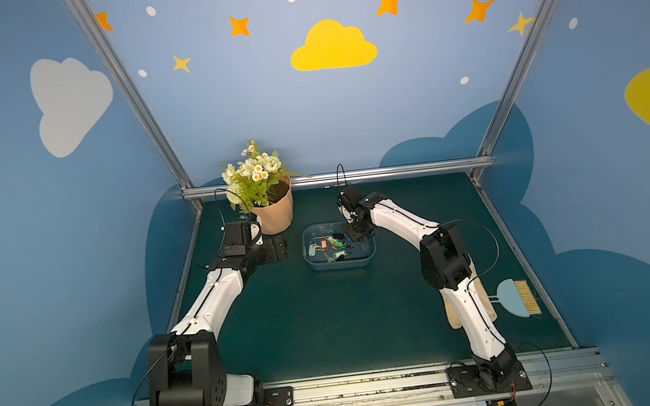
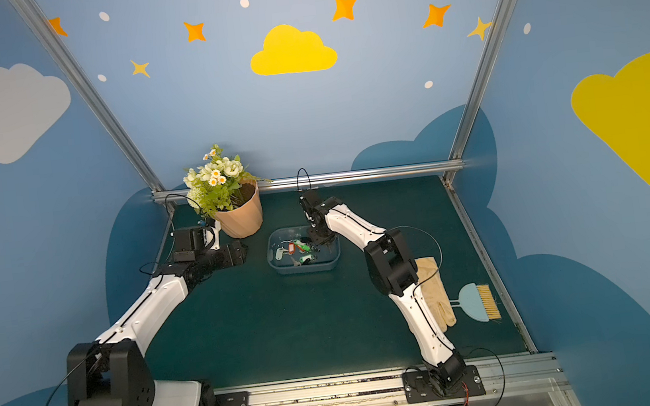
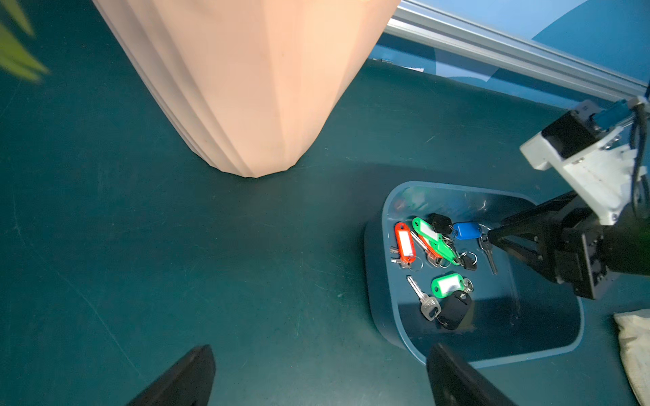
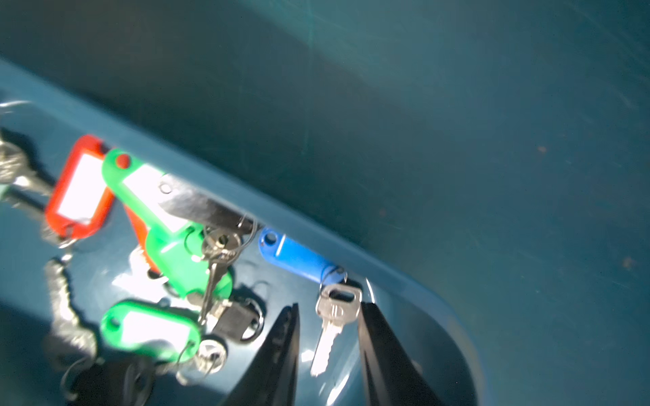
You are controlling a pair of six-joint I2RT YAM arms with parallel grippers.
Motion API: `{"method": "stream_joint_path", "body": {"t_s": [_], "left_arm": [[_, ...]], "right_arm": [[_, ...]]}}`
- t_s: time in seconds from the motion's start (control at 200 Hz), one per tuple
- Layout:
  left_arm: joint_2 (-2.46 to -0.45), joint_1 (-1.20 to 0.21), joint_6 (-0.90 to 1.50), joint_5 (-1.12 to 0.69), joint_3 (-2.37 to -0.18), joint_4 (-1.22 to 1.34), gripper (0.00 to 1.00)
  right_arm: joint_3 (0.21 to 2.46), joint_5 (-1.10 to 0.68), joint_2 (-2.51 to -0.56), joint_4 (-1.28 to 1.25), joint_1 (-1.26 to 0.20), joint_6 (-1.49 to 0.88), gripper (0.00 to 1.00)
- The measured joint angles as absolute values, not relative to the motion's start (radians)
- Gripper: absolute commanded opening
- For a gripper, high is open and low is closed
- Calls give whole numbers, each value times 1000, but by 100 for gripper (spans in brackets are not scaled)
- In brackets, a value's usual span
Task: Take the keys out of the storage box
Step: Pick up the key from the storage box.
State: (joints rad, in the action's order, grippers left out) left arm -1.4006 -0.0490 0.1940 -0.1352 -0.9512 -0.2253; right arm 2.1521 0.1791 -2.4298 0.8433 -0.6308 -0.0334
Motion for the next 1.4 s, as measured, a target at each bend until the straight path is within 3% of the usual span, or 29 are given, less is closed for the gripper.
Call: {"method": "stream_joint_path", "body": {"t_s": [0.11, 0.2, 0.436, 0.856, 1.402], "left_arm": [[-1401, -49, 187, -135, -959, -228, 100], [-1401, -49, 186, -135, -965, -229, 100], [-1403, -49, 179, -135, -980, -235, 100], [-1427, -49, 179, -136, -987, -236, 100], [-1435, -53, 179, -146, -1008, -246, 100]], "right_arm": [[2170, 194, -2467, 844, -632, -31, 42], [2189, 206, -2489, 844, -635, -29, 34], [2212, 232, -2500, 844, -637, -27, 0], [2197, 234, -2486, 846, -639, -12, 0], [2080, 144, -2288, 847, -641, 54, 0]]}}
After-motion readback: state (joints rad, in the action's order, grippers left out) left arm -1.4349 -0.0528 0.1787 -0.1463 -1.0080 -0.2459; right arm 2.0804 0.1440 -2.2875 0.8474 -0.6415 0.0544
